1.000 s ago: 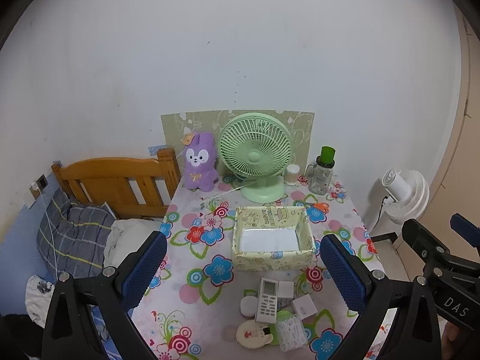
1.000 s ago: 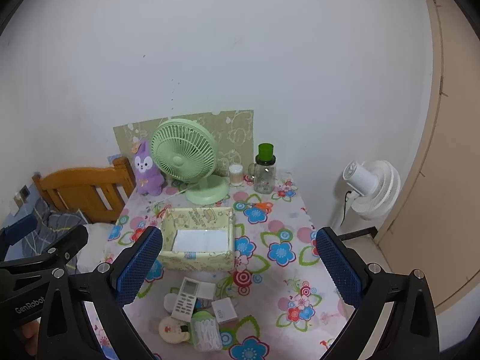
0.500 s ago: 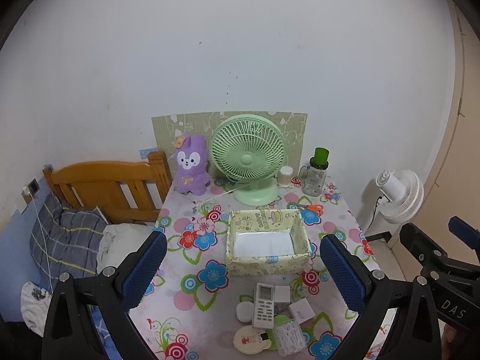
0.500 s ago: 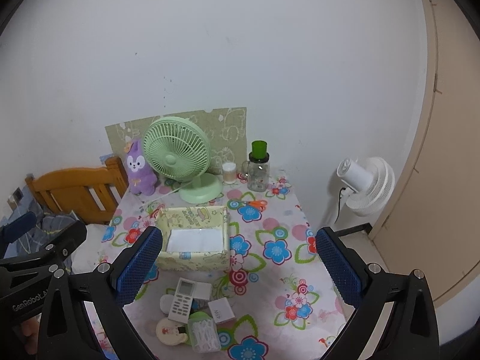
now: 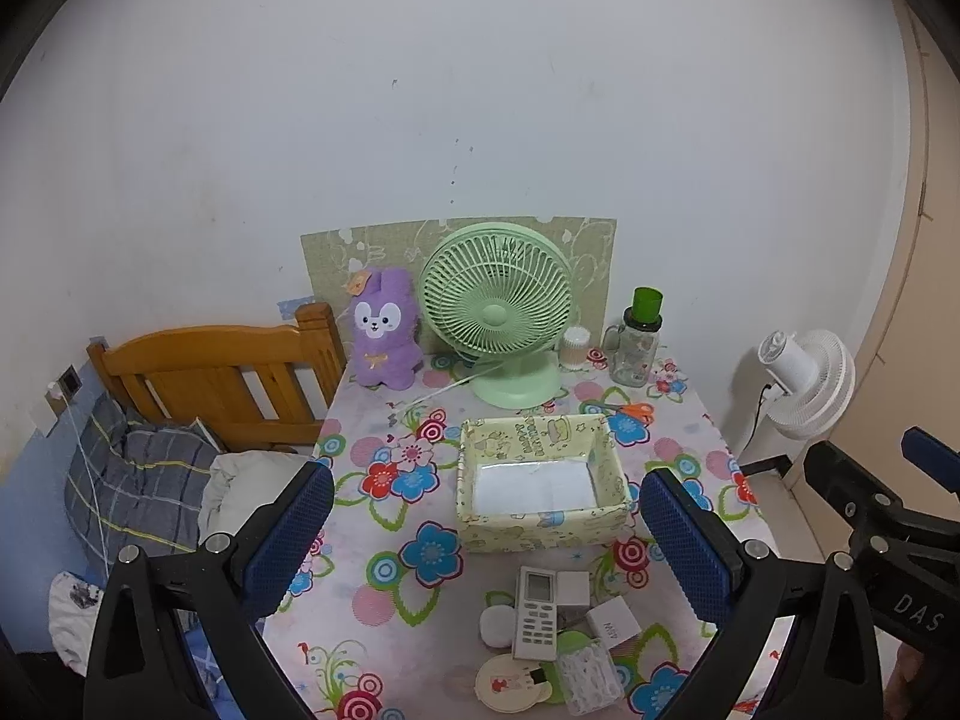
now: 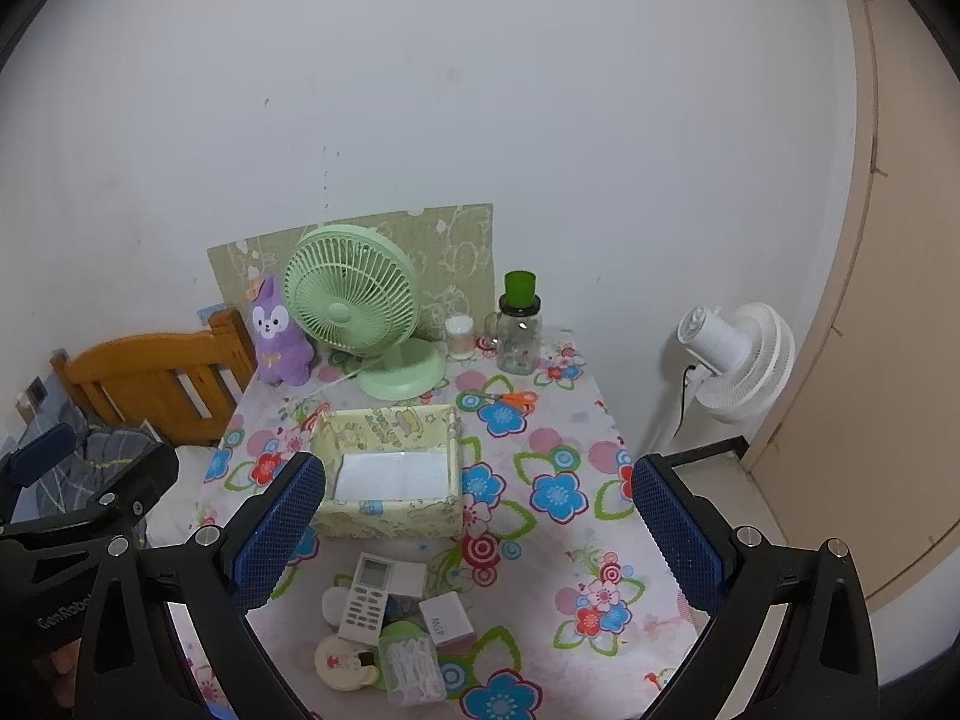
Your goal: Organize rigid objects
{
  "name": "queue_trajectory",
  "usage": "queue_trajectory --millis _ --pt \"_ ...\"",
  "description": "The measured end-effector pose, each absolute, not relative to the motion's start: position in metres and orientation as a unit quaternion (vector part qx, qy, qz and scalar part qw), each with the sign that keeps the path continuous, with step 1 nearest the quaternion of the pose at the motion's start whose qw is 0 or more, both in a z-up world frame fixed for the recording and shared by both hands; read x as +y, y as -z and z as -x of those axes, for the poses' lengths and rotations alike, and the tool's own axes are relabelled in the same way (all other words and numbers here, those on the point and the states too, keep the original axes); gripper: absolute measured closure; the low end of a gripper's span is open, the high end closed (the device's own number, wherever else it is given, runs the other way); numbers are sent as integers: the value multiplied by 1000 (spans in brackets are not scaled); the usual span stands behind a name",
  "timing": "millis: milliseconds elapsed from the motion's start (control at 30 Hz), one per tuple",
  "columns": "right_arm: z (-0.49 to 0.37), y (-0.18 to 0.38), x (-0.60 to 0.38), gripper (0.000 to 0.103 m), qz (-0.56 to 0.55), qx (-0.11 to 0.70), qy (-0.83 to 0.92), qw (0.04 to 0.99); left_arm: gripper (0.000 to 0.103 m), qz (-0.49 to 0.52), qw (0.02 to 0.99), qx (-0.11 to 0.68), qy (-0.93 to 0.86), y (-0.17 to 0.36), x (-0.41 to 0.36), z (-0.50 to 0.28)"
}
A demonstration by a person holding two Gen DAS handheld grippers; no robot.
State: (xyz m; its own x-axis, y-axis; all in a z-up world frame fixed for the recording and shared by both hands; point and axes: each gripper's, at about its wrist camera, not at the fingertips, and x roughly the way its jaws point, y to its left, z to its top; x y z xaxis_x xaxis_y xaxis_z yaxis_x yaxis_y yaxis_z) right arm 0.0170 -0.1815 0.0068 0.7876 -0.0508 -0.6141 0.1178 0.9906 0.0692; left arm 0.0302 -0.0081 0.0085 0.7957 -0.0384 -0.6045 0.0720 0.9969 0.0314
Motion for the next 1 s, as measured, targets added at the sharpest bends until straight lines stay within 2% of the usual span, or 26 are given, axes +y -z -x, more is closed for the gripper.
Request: queue_trajectory --millis 1000 --pt "-30 -4 -185 0 -60 324 41 943 0 -17 944 329 28 -4 -7 -38"
